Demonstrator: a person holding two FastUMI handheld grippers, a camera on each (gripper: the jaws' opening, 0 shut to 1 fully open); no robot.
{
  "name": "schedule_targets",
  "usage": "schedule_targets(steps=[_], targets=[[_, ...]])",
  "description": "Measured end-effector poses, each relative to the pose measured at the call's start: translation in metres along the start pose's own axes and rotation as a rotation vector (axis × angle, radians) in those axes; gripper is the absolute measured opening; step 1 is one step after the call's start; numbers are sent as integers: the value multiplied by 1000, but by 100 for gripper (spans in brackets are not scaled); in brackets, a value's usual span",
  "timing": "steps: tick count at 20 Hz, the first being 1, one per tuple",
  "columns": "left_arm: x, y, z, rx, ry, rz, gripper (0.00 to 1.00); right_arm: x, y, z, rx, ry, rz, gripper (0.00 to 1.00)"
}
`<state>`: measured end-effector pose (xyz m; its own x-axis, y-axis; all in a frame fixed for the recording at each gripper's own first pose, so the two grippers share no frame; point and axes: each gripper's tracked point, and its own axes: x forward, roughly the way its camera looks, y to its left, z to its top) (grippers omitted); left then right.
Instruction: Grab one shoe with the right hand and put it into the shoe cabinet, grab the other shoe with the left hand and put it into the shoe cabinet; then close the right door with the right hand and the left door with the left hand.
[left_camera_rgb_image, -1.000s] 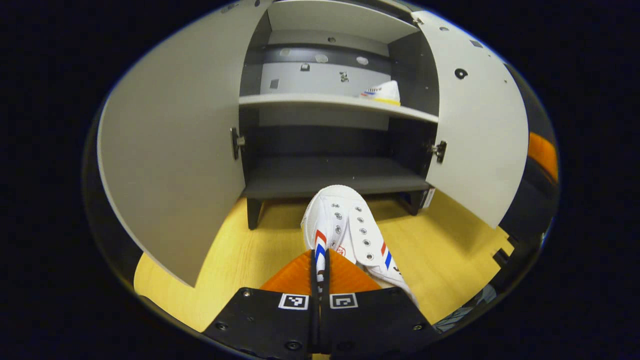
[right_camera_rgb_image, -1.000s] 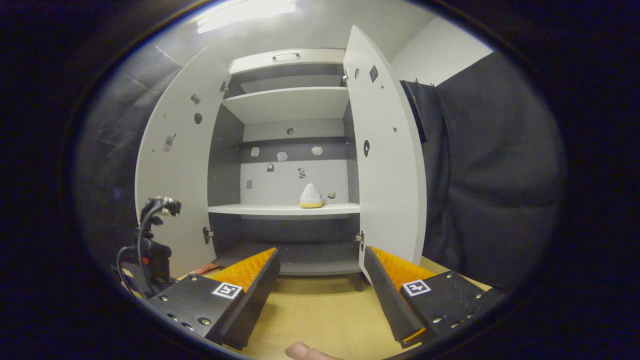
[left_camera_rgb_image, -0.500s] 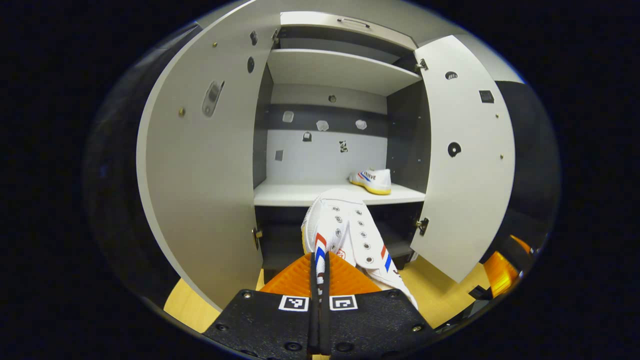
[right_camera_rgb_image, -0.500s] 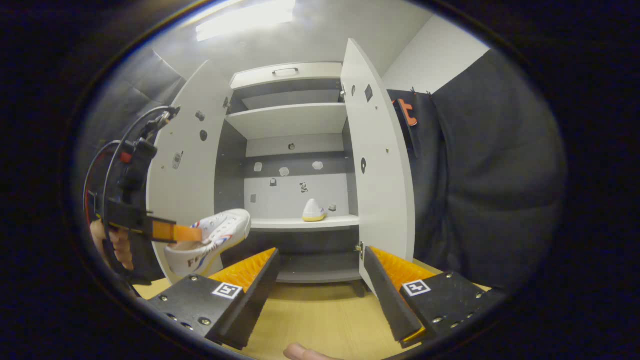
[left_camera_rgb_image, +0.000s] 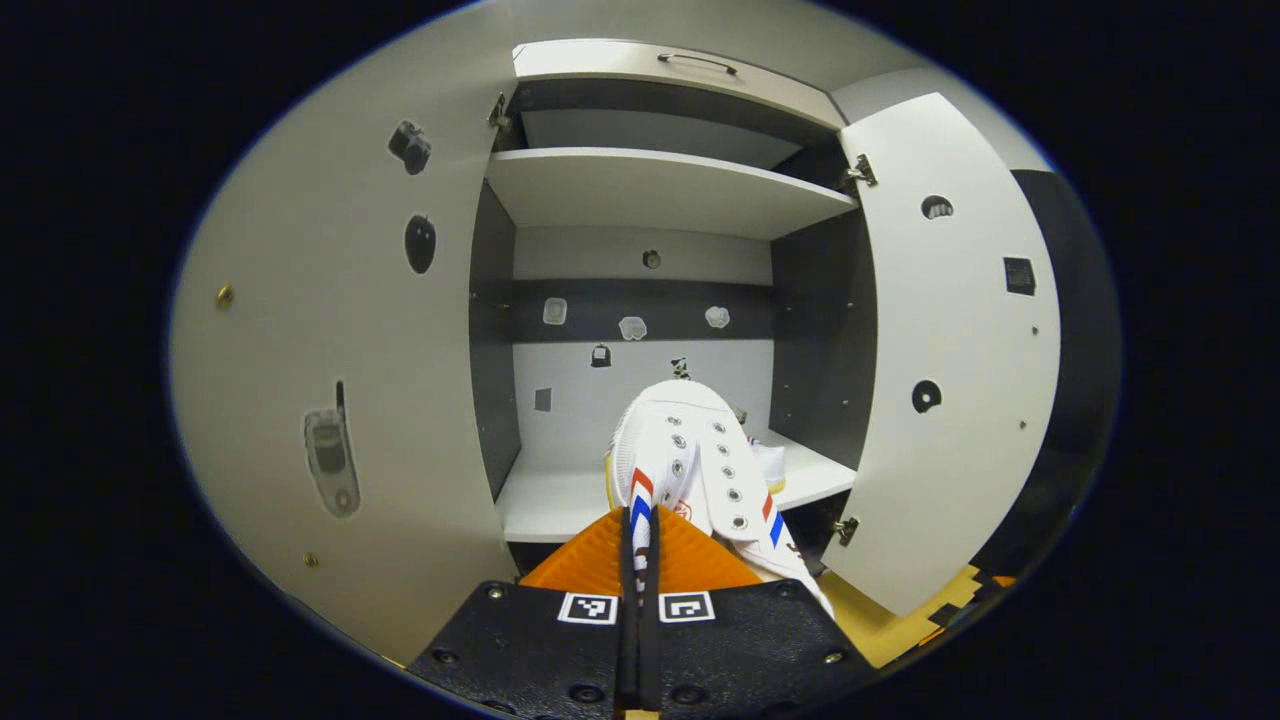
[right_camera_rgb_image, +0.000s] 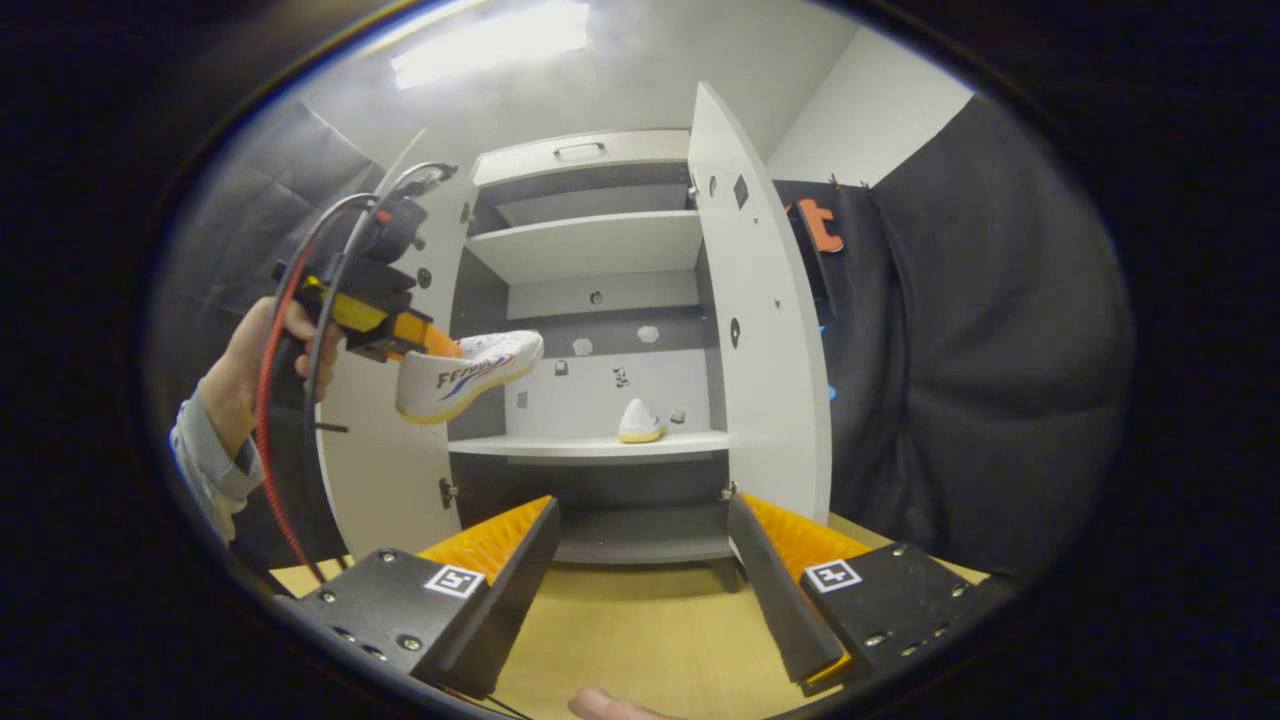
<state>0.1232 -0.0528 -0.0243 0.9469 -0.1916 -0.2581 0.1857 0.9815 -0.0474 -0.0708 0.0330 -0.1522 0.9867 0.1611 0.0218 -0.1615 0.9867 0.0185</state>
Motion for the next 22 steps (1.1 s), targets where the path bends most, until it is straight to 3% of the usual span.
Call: schedule_targets(steps=[3, 10, 17, 22], targets=[[31, 11, 19, 0, -6, 59, 1, -6, -3, 7, 51, -13, 6, 98], [117, 23, 35, -49, -22, 116, 1, -8, -8, 7, 79, -15, 29, 100], [207, 29, -25, -147, 107, 107, 1, 0, -16, 4, 112, -23, 22, 100], [237, 51, -65, -170, 187, 133, 1, 11, -14, -6, 109, -16, 35, 100]])
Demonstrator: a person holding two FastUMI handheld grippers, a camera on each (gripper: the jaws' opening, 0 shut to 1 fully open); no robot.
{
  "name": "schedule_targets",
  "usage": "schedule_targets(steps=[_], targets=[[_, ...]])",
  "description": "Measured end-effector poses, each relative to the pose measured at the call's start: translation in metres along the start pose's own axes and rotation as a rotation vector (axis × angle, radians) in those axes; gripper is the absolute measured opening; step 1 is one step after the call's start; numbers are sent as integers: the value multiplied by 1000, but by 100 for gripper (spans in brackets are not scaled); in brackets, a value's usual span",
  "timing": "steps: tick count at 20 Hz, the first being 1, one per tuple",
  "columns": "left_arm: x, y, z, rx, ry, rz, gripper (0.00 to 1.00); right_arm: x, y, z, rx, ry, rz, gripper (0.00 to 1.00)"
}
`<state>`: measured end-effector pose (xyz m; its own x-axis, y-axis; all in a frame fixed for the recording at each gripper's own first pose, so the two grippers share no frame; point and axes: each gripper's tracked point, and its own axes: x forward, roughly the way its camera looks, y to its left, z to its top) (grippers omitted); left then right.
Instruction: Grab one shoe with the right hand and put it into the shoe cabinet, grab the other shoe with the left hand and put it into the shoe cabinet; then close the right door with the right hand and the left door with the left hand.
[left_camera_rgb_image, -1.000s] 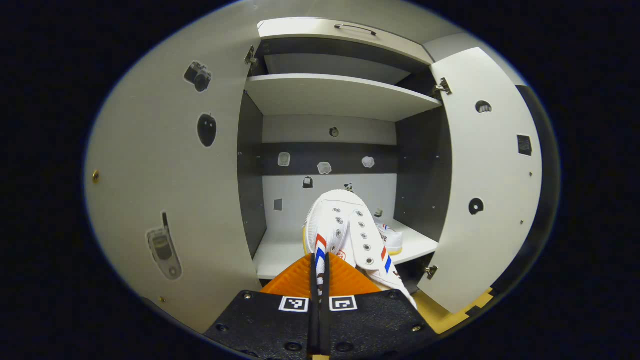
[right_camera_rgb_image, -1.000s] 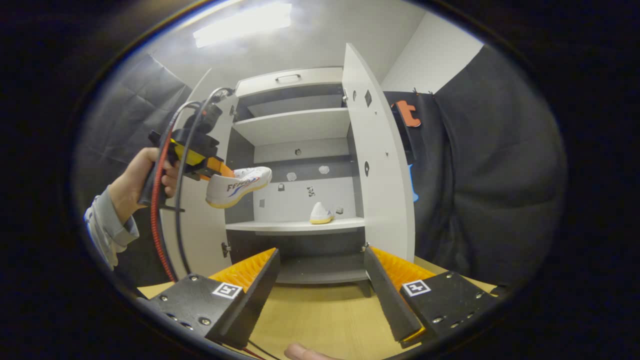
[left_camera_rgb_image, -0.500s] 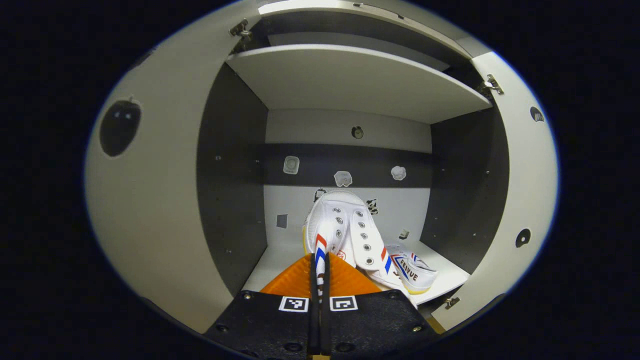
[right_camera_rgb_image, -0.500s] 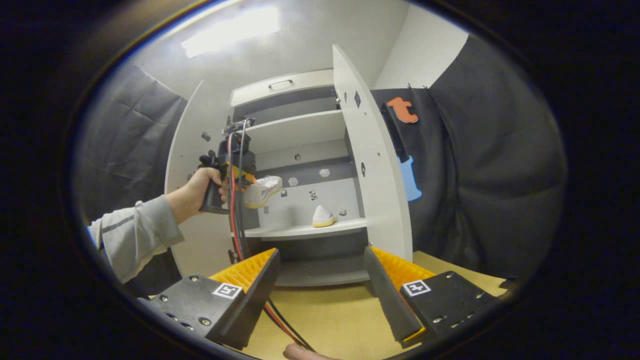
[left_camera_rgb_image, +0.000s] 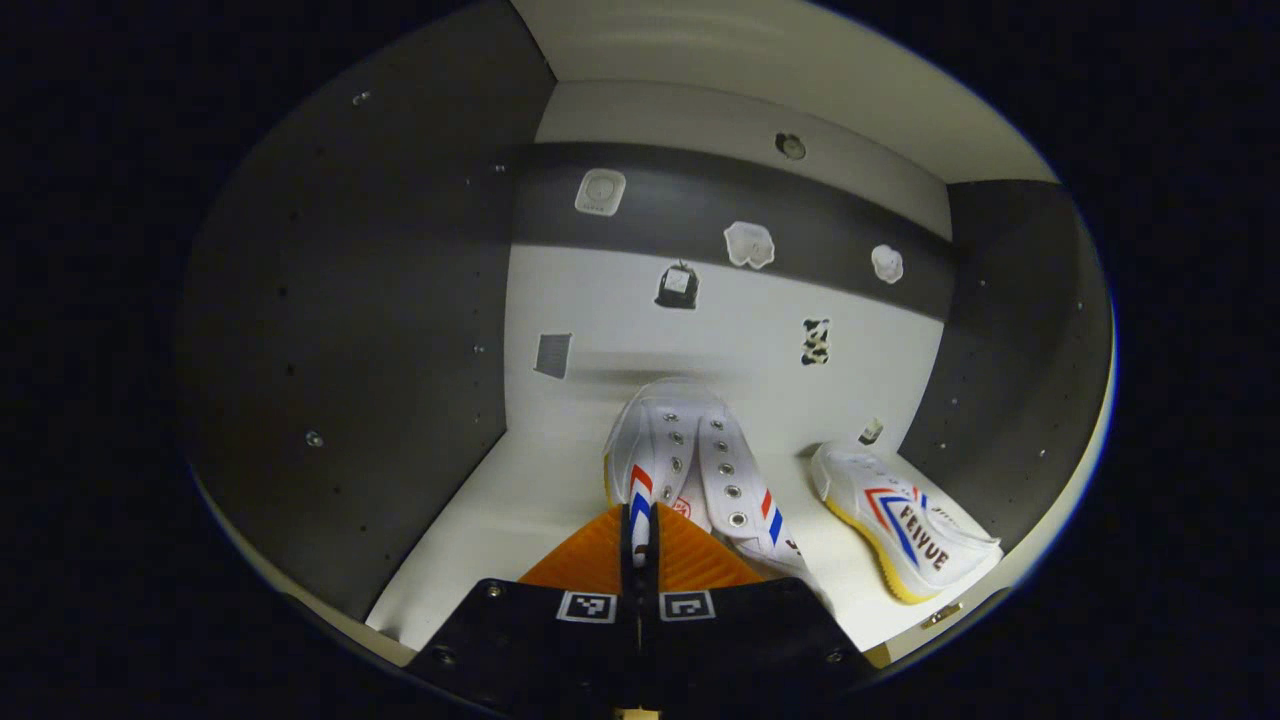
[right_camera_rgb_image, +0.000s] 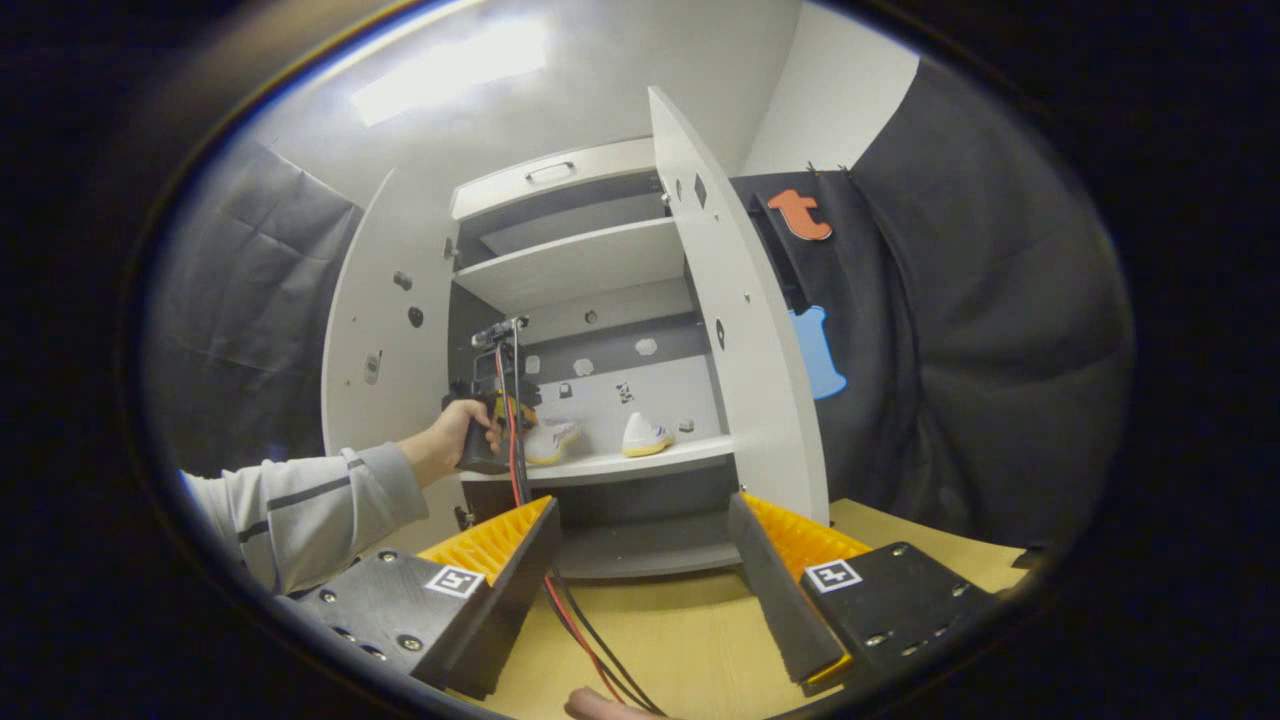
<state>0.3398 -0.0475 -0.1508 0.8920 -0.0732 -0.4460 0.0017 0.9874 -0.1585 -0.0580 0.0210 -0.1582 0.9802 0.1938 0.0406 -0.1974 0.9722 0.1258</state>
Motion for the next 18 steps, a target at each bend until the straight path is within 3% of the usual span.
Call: schedule_targets(steps=[2, 4, 9, 13, 14, 15, 18], targets=[[7, -1, -3, -30, 11, -15, 1, 2, 3, -5, -5, 13, 8, 100], [3, 2, -9, 33, 43, -32, 1, 4, 2, -7, -4, 16, 4, 100], [3, 3, -10, 33, 52, -22, 3, 1, 0, -3, 5, 14, -12, 100], [-6, 10, -3, 58, 43, 7, 12, -6, -3, 9, 15, -12, -18, 100], [-10, 14, 5, 62, 15, 26, 41, -7, -5, 11, 7, -24, -30, 100], [-20, 10, 3, 73, 24, 6, 41, -7, -8, 12, -2, -31, -43, 97], [-42, 16, 2, 152, 28, 42, 93, -8, -7, 11, -23, -28, -53, 100]])
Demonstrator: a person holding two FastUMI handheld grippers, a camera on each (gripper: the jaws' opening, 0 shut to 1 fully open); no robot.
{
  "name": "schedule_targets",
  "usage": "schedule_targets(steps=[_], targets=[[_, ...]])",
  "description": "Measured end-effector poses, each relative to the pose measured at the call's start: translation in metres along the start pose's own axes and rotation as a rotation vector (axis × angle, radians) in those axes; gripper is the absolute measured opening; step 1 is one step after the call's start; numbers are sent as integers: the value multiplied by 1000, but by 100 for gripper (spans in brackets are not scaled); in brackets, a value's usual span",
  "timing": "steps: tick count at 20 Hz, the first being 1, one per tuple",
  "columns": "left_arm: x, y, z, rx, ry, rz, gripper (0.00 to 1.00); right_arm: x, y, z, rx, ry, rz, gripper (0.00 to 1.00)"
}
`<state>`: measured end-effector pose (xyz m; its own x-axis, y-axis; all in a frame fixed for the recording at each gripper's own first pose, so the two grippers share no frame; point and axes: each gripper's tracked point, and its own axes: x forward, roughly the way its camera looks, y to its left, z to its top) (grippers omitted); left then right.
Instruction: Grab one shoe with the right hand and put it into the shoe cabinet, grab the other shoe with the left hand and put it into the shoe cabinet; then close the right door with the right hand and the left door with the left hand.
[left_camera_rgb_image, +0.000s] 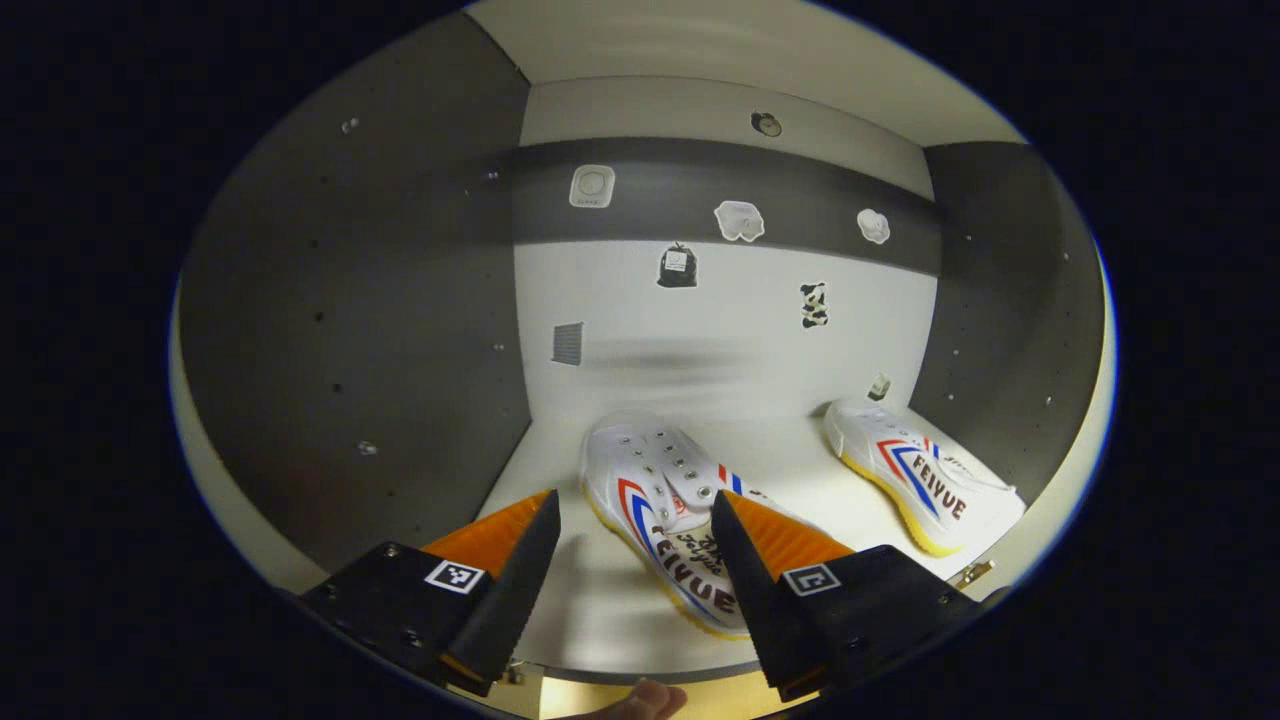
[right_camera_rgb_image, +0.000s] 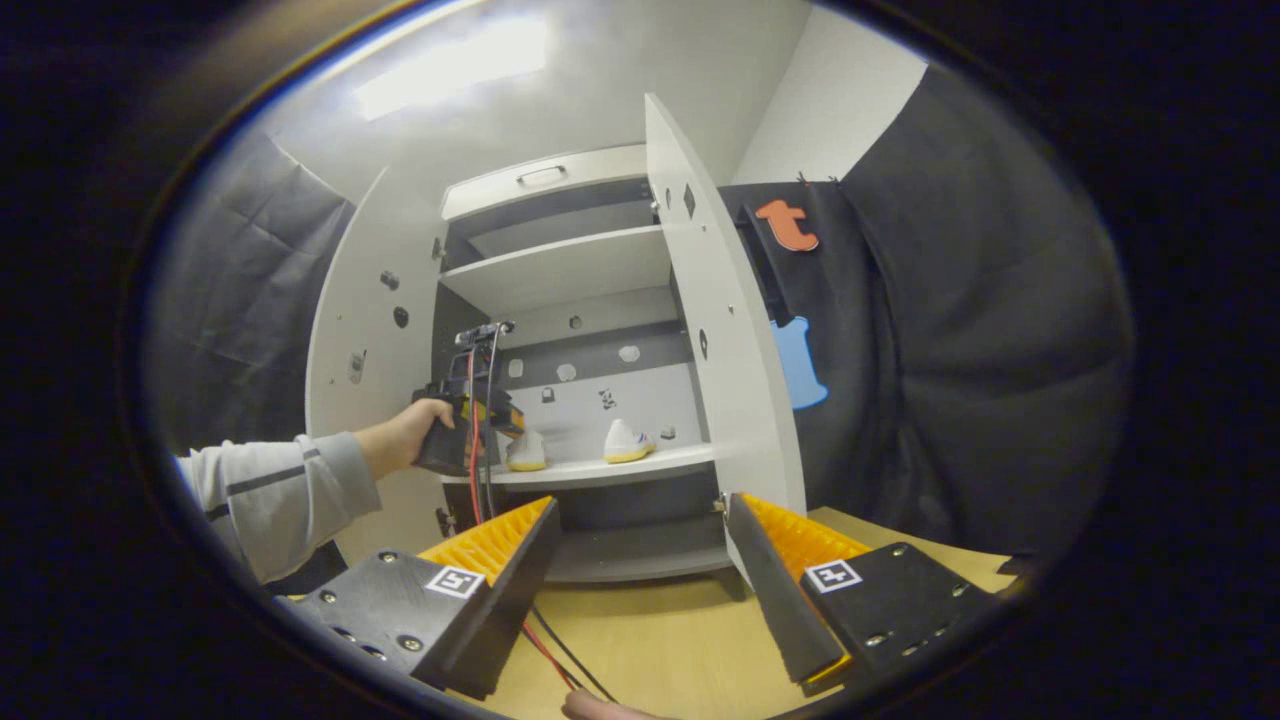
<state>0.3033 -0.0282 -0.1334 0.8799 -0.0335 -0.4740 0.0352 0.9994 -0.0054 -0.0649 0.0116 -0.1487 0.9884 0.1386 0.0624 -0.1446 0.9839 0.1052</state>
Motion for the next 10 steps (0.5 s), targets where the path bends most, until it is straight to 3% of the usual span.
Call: schedule_targets(steps=[6, 10], targets=[[-79, -15, 21, -18, -119, -33, 99, -7, 7, 8, -33, -20, 0, 100], [-147, -38, 29, -36, -222, -145, 97, -18, 15, 19, -61, -57, 18, 100]])
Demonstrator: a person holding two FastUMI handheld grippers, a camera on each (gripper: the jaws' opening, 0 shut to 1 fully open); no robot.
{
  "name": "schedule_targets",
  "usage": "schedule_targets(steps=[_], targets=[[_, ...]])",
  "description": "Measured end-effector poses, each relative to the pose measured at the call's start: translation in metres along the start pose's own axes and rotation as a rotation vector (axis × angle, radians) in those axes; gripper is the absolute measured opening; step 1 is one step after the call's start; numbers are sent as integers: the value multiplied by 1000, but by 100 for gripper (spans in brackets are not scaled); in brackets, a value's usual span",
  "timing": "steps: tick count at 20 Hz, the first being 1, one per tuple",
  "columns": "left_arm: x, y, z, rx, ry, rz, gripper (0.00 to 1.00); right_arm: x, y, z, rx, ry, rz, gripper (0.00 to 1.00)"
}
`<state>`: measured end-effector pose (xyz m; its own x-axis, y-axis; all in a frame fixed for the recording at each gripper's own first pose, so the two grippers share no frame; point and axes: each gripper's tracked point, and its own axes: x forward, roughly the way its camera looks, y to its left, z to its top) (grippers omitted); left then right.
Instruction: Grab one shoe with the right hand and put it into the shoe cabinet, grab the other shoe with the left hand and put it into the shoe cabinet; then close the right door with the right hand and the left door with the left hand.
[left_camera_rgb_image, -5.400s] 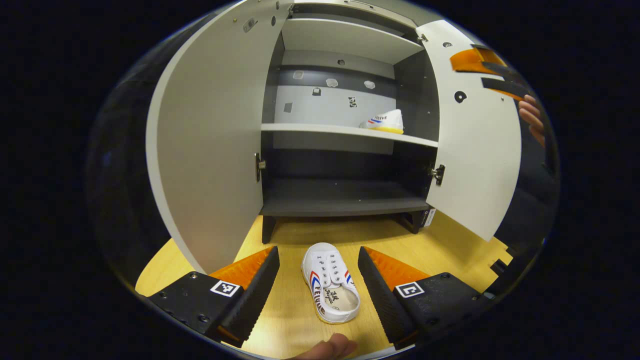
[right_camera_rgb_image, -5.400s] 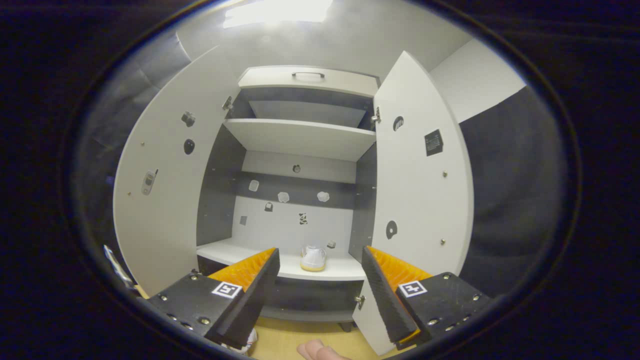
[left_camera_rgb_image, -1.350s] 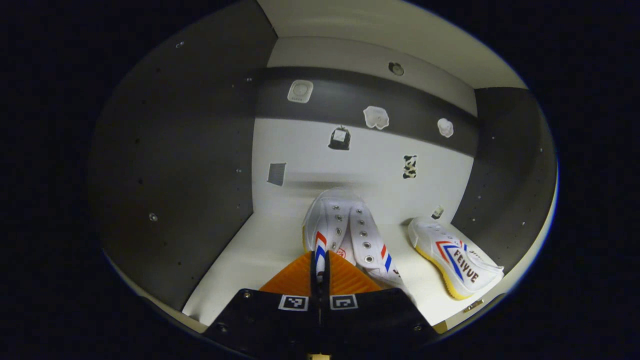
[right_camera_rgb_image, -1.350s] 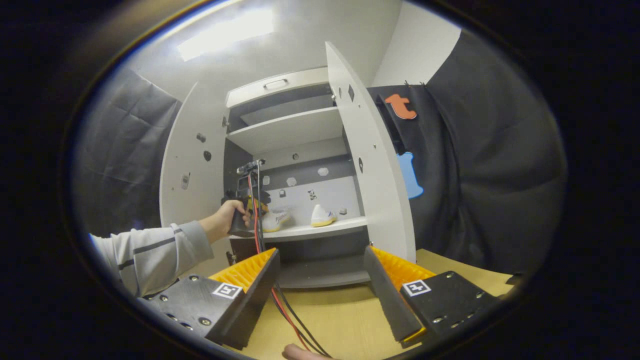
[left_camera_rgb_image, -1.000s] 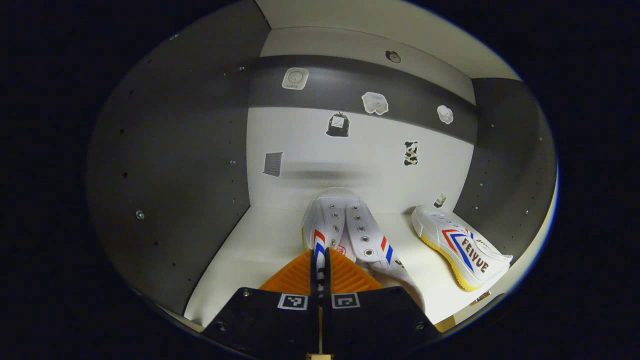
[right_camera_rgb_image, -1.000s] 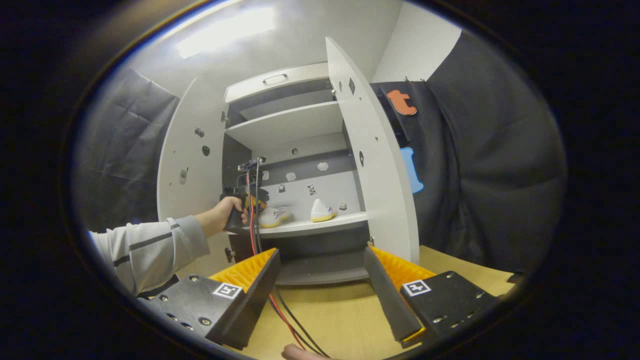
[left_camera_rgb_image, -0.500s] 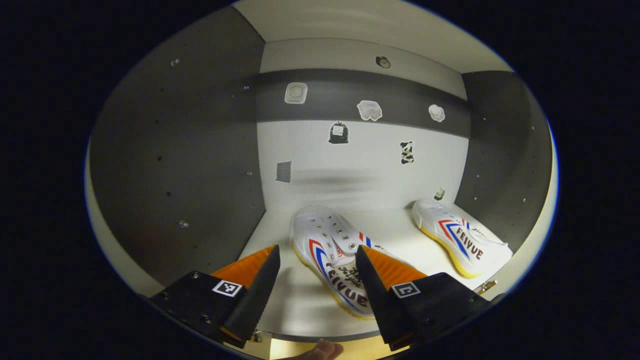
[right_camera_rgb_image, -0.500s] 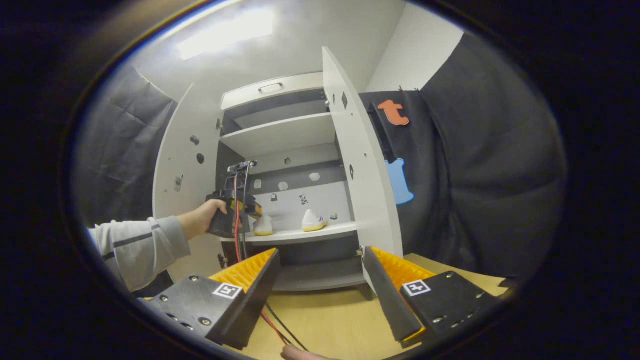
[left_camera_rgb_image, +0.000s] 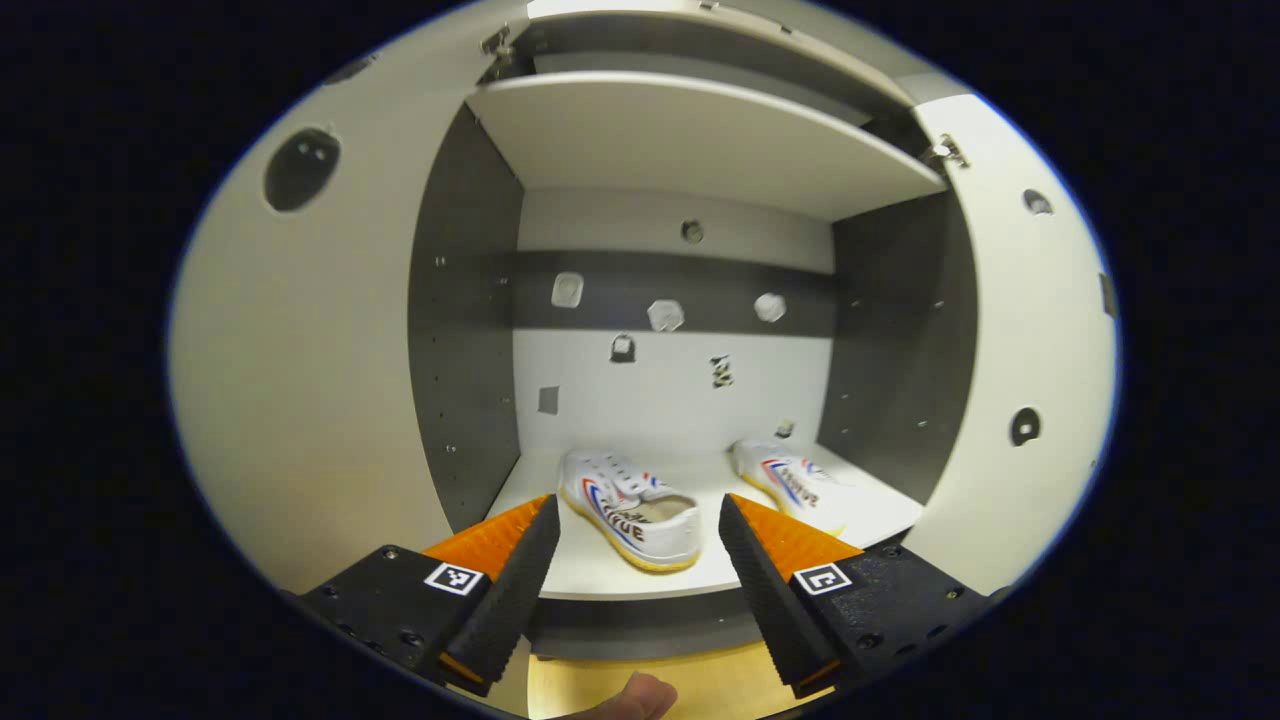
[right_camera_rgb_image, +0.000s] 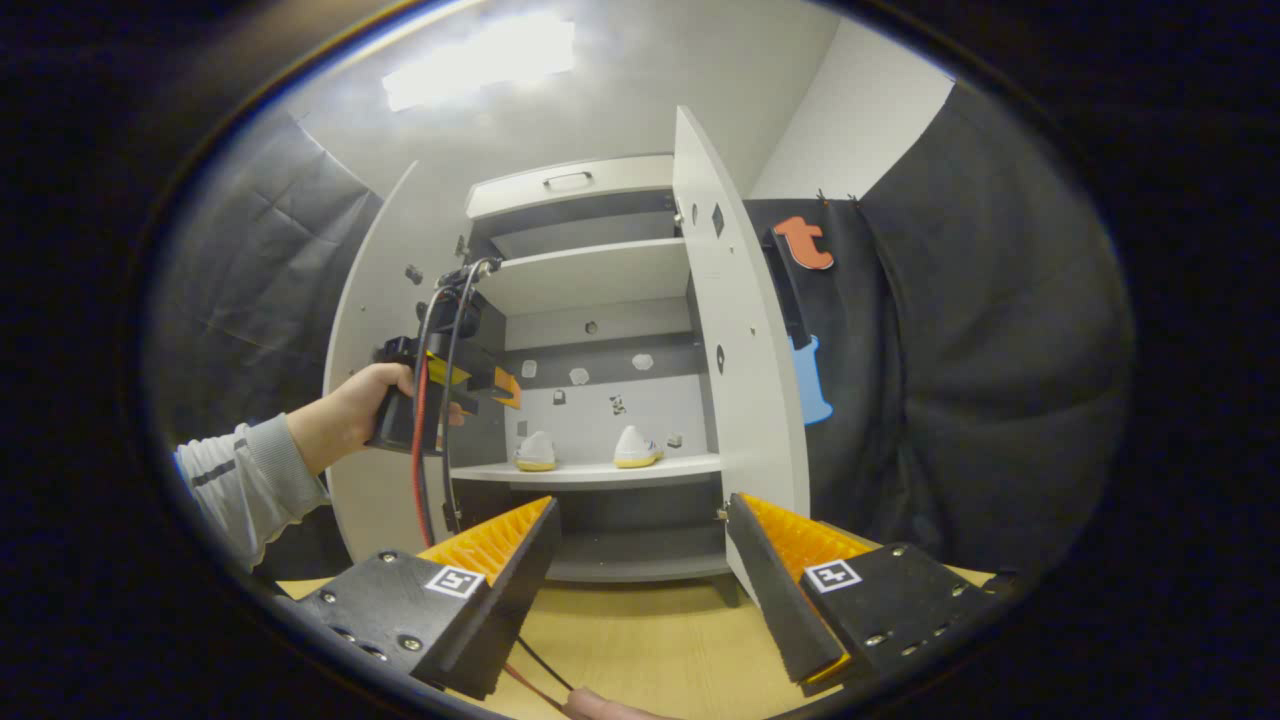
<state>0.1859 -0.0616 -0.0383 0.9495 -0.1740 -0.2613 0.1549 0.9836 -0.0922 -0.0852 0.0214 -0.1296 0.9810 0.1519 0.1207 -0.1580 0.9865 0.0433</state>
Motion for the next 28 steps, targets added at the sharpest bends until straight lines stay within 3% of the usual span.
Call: schedule_targets(steps=[2, 5, 7, 13, 18, 23, 28], targets=[[-36, 0, 0, 7, -36, 0, 99, -1, -7, 4, -1, -17, -23, 100], [-83, 0, 1, 56, -93, 13, 98, -9, 4, 7, 65, -5, 25, 100], [-111, -1, -8, 79, -114, 16, 98, -9, -2, 9, 80, -1, 12, 97], [-170, 1, -59, 40, -86, 43, 98, -10, -17, 17, 8, -23, -27, 100], [-183, -2, -100, 47, -102, 18, 97, -11, -37, 25, -30, -23, -43, 100], [-194, -14, -141, -14, -64, -36, 98, -5, -76, 32, -137, 23, -93, 100], [-200, -2, -148, 4, -90, -2, 98, 16, -121, 65, -272, 45, -154, 100]])
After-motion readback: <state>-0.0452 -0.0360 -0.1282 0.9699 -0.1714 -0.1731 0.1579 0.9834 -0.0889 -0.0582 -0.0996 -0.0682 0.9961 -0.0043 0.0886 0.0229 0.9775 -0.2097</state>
